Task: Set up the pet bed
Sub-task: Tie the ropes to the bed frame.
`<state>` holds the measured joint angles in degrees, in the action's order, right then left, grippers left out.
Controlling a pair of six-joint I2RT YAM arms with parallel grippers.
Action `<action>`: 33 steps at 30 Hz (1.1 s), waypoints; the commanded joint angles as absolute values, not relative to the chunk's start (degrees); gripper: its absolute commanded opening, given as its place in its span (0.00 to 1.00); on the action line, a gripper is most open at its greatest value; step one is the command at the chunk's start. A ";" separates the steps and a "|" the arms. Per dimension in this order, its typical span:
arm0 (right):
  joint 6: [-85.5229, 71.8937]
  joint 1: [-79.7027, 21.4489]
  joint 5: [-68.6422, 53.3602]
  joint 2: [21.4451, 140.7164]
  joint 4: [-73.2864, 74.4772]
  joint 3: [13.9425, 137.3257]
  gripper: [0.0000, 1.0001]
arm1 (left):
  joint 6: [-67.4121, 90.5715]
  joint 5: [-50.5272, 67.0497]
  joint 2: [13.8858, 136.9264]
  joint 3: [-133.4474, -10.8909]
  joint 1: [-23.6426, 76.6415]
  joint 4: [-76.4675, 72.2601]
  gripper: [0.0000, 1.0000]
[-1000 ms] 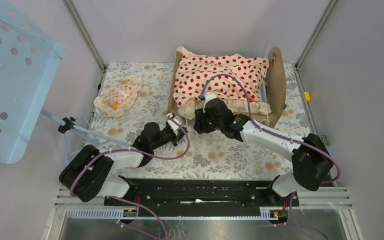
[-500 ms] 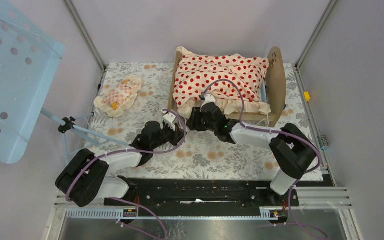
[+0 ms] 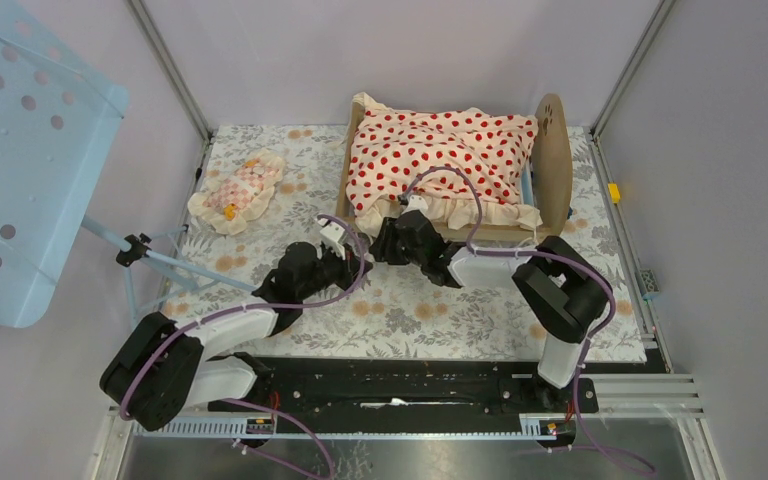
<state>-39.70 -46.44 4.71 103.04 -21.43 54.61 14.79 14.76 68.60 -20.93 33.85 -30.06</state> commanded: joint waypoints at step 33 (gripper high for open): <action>-45.98 -46.41 8.17 106.96 -29.66 56.61 0.13 | 21.00 13.24 60.59 -19.70 33.02 -29.66 0.00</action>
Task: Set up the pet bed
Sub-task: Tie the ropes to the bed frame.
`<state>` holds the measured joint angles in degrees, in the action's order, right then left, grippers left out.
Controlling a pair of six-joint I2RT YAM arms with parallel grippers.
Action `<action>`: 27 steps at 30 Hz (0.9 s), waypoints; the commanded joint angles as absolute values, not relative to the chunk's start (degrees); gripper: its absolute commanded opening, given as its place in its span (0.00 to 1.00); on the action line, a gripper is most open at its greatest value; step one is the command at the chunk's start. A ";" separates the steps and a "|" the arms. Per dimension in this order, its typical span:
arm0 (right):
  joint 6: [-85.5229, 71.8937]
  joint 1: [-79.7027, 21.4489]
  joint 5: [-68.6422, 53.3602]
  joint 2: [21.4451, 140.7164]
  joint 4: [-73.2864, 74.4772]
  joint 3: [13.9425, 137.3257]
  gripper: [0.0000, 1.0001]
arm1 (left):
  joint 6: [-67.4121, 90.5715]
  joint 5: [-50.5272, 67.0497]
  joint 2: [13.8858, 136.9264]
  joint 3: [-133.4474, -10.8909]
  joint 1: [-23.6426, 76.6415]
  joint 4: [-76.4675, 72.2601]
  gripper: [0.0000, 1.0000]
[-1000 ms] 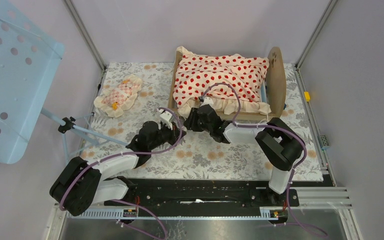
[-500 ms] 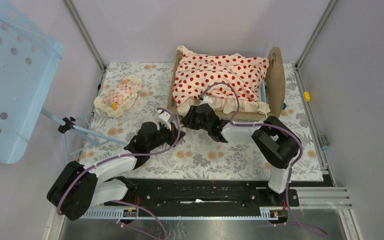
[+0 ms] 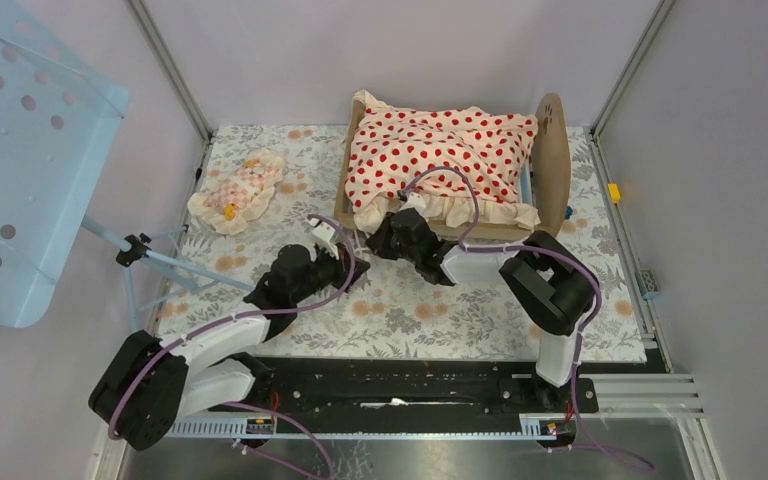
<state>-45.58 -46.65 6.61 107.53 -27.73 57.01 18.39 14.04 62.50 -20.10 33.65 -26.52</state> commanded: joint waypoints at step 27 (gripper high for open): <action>-40.99 -46.41 8.65 97.99 -35.55 48.89 0.03 | 25.39 14.98 71.80 -32.87 27.53 -20.69 0.00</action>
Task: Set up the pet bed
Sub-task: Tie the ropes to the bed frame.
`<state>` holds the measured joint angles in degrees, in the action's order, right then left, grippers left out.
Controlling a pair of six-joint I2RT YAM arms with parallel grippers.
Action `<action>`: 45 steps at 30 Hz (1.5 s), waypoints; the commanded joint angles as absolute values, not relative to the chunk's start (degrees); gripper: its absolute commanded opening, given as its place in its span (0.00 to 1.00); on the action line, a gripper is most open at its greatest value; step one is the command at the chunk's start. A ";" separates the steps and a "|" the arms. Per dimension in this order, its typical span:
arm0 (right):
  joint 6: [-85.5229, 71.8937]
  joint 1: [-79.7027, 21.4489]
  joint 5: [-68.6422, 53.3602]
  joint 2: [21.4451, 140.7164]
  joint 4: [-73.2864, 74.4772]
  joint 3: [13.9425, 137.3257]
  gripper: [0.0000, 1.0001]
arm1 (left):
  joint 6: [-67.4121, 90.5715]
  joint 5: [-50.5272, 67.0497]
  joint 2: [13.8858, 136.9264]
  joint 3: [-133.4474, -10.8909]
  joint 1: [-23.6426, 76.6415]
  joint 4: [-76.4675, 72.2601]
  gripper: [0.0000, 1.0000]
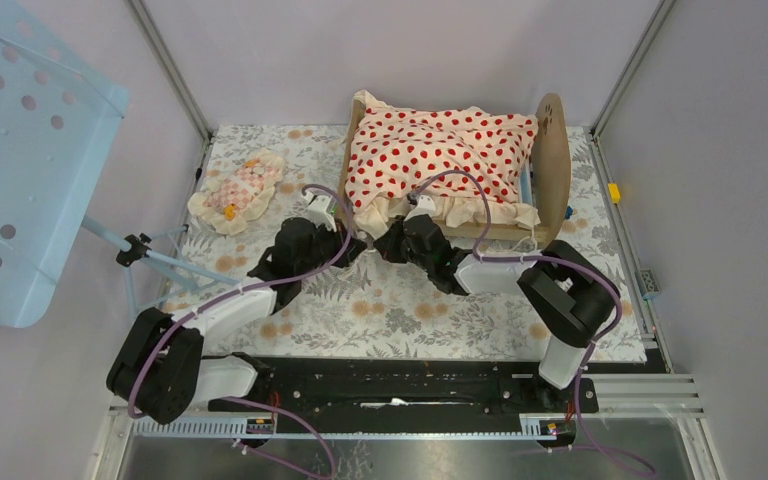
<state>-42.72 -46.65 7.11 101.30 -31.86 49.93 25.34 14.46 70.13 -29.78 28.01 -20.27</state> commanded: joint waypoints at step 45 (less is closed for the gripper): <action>-35.53 -46.40 2.53 93.43 -43.74 44.04 0.08 | 23.28 17.05 87.54 -41.76 26.98 -18.71 0.00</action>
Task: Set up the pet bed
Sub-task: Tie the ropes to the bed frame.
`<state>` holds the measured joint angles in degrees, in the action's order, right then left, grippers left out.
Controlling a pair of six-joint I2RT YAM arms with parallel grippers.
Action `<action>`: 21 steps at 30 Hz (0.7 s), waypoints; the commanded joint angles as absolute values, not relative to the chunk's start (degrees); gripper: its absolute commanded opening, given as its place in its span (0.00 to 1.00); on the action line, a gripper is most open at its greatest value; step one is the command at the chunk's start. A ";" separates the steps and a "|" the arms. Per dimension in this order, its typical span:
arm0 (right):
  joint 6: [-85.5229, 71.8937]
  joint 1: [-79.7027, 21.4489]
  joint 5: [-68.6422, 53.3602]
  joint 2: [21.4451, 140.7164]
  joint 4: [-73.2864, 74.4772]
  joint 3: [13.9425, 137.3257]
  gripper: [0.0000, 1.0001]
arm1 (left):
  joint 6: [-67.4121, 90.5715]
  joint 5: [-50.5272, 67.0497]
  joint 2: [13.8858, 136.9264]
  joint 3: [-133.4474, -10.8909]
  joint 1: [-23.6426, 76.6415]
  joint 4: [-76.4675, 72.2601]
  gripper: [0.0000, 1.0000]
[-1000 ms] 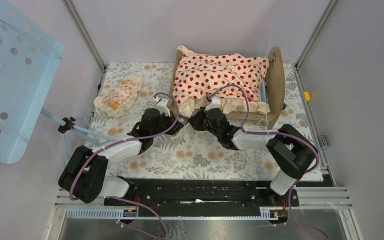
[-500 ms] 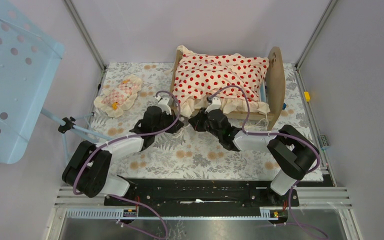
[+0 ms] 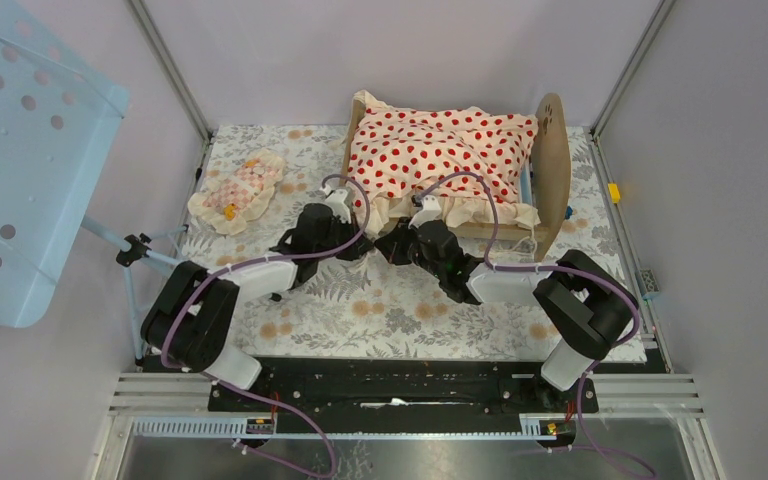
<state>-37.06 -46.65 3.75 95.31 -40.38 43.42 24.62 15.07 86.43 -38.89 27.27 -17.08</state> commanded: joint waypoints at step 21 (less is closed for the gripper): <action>-33.21 -46.41 2.47 91.65 -41.74 43.24 0.36 | 18.55 28.74 90.86 -40.72 27.60 -27.53 0.00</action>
<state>-34.76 -46.65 1.89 95.18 -40.97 43.42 20.38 24.51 91.98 -41.82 27.29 -19.84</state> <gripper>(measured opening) 0.321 0.014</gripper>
